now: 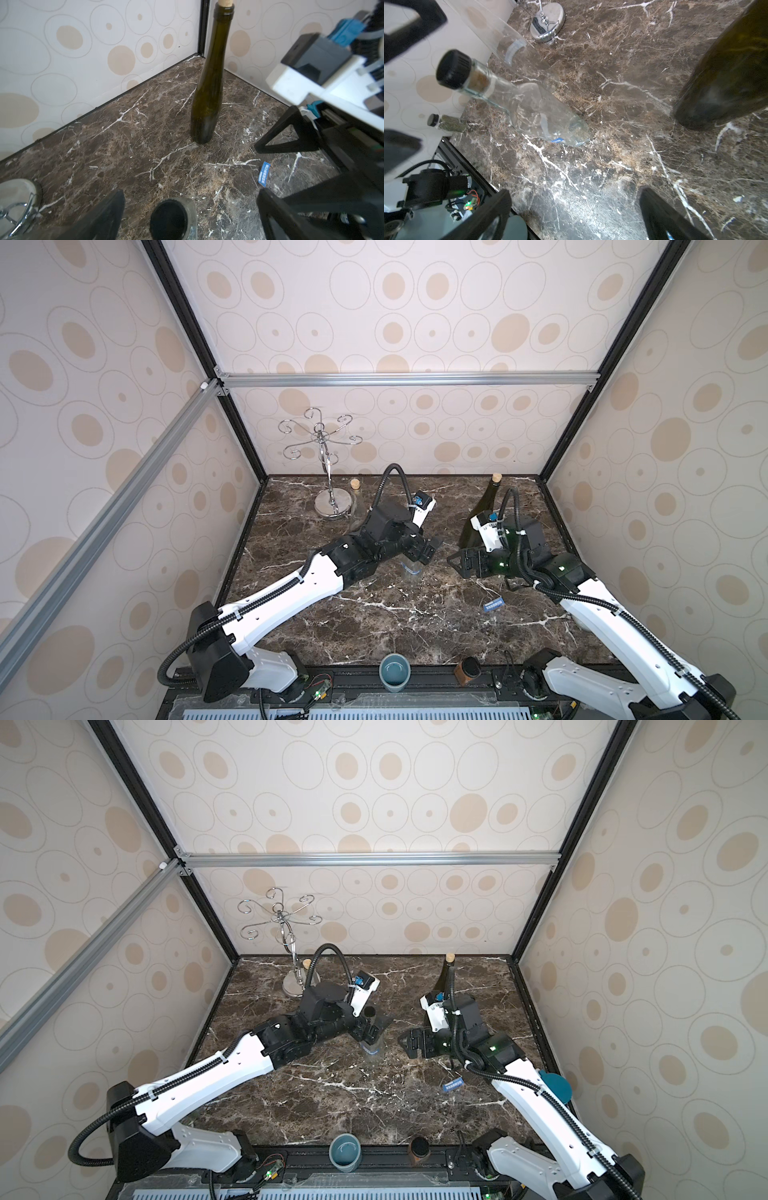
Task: Remove the label from the bottle
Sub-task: Adjust the bottle at the center of the board.
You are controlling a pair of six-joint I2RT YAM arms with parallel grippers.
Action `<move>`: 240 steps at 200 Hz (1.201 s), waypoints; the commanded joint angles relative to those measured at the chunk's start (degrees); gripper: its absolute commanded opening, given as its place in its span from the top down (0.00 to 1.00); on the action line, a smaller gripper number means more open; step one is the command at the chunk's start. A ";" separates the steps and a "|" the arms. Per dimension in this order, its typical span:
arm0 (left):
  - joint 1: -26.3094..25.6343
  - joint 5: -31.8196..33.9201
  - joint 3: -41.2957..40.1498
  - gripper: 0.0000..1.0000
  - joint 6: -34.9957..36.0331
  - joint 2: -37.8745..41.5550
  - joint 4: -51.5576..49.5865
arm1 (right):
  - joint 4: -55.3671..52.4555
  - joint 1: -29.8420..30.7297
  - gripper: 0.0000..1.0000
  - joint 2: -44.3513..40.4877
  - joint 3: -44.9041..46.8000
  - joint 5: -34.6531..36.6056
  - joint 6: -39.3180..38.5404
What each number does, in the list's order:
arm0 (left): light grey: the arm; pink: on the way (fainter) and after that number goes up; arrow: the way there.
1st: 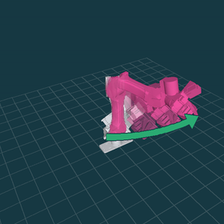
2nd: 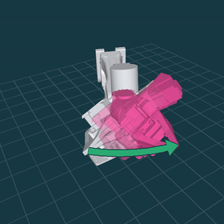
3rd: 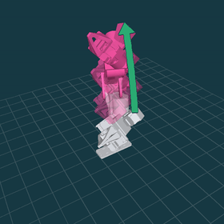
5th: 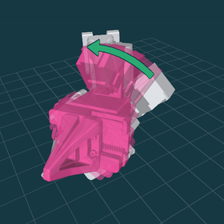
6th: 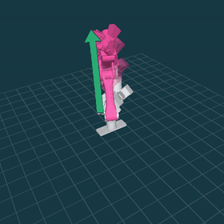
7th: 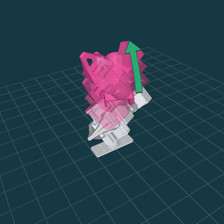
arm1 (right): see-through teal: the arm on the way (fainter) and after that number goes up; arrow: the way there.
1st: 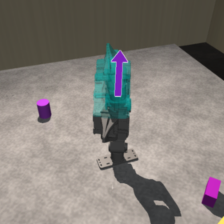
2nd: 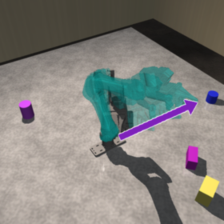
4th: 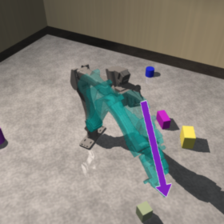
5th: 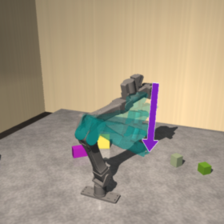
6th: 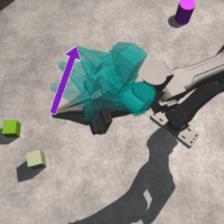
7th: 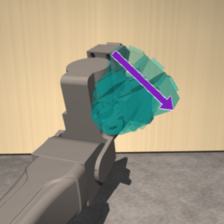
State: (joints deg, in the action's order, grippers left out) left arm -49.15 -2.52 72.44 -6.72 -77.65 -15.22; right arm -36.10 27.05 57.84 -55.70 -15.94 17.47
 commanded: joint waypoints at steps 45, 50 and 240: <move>8.94 -22.82 -1.98 0.00 12.36 2.25 -1.20 | -3.54 5.81 0.02 0.79 -1.69 3.86 -3.65; 9.57 -23.96 -2.19 0.00 12.56 2.27 -0.88 | -3.10 6.41 0.02 1.00 -1.69 3.95 -3.36; 14.07 -31.84 0.86 0.15 17.44 -6.50 -0.91 | 5.14 5.14 0.01 1.66 2.00 1.10 -0.23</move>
State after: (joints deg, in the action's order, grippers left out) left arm -35.55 -33.23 70.74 8.62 -83.53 -15.92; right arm -31.64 32.97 60.36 -54.17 -13.58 17.12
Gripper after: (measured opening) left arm 0.874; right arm 0.989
